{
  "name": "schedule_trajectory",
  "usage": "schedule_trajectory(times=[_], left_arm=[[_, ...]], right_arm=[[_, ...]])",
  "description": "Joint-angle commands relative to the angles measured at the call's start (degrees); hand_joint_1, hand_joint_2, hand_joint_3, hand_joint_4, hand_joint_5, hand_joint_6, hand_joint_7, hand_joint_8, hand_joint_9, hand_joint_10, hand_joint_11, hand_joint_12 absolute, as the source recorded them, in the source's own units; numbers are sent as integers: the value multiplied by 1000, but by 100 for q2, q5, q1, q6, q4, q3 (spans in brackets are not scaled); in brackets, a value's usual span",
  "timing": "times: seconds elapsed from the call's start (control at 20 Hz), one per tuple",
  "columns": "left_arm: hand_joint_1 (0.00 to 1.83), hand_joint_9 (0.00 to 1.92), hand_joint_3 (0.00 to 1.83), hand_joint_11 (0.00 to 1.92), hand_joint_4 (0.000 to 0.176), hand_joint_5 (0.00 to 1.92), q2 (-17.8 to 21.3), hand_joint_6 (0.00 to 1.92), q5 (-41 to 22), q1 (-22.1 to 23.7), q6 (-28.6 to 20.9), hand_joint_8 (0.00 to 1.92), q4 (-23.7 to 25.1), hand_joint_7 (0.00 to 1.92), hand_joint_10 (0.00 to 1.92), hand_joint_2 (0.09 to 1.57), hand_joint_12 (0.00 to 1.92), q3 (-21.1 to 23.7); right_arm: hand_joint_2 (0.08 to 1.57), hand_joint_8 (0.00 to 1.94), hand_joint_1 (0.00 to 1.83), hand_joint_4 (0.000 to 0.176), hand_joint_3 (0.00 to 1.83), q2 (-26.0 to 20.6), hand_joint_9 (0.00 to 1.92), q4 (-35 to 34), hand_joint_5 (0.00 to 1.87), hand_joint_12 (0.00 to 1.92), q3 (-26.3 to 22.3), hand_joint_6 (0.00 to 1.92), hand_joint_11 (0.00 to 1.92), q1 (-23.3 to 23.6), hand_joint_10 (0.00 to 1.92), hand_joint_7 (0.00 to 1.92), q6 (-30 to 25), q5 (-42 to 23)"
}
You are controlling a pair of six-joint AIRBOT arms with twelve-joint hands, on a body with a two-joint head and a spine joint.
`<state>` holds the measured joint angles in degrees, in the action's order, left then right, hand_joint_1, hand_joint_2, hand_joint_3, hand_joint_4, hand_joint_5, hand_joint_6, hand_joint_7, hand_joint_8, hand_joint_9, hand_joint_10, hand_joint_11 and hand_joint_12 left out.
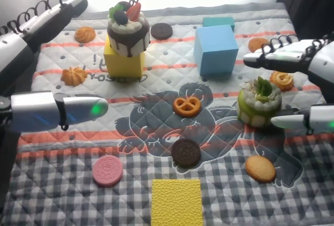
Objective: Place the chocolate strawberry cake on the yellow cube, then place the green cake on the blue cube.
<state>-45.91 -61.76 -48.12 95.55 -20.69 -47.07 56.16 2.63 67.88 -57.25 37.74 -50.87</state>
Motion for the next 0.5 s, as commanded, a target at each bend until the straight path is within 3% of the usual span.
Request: schedule_trajectory(times=[0.0, 0.05, 0.1, 0.15, 0.2, 0.25, 0.3, 0.35, 0.4, 0.45], left_arm=[[747, 0, 0, 0, 176, 0, 48, 0, -906, -34, -37, 0, 129, 0, 0, 833, 0, 34], [753, 0, 0, 0, 176, 0, 49, 0, -993, -101, -37, 0, 69, 0, 0, 832, 0, 58], [723, 0, 0, 0, 175, 0, 49, 0, -1041, -141, -37, 0, -9, 0, 0, 832, 0, 59], [721, 0, 0, 0, 176, 0, 48, 0, -1057, -156, -38, 0, -66, 0, 0, 837, 0, 58], [721, 0, 0, 0, 176, 0, 48, 0, -1067, -164, -39, 0, -105, 0, 0, 837, 0, 57], [766, 0, 4, 0, 176, 0, 48, 0, -1069, -168, -43, 0, -117, 0, 0, 846, 0, 57], [765, 0, 3, 0, 176, 0, 47, 0, -1062, -169, -49, 0, -119, 0, 0, 844, 0, 58], [769, 0, 4, 0, 176, 0, 47, 0, -1060, -183, -63, 0, -127, 0, 0, 847, 0, 59], [769, 0, 4, 0, 176, 0, 44, 0, -1060, -206, -76, 0, -151, 0, 0, 847, 0, 59], [773, 0, 3, 0, 176, 0, 37, 0, -1062, -243, -87, 0, -205, 0, 0, 846, 0, 59]], right_arm=[[1021, 11, 843, 39, 0, 46, 420, -59, 350, 77, 51, 8, 429, 117, 20, 419, -25, -491], [1026, 11, 853, 37, 0, 97, 447, -13, 360, 181, 98, 6, 409, 178, 4, 435, -25, -387], [1011, 3, 893, 31, 7, 150, 485, 46, 371, 403, 141, 1, 372, 248, 1, 460, -25, -271], [1012, 0, 929, 15, 0, 186, 491, 92, 379, 621, 168, 0, 269, 292, 1, 468, -25, -185], [1012, 0, 929, 15, 0, 215, 491, 122, 379, 621, 196, 0, 269, 314, 1, 468, -25, -107], [982, 0, 997, 37, 0, 229, 576, 126, 418, 929, 210, 0, 211, 315, 6, 538, -25, -71], [980, 14, 1002, 35, 0, 229, 663, 126, 471, 1141, 213, 3, 238, 315, 34, 610, -25, -60], [988, 43, 1013, 4, 1, 229, 778, 127, 565, 1282, 216, 11, 309, 315, 92, 713, -25, -54], [988, 43, 1013, 4, 1, 229, 778, 128, 565, 1282, 216, 11, 309, 316, 92, 713, -25, -55], [1014, 121, 1020, 0, 2, 226, 775, 143, 692, 1304, 216, 14, 395, 342, 399, 811, -25, -56]])
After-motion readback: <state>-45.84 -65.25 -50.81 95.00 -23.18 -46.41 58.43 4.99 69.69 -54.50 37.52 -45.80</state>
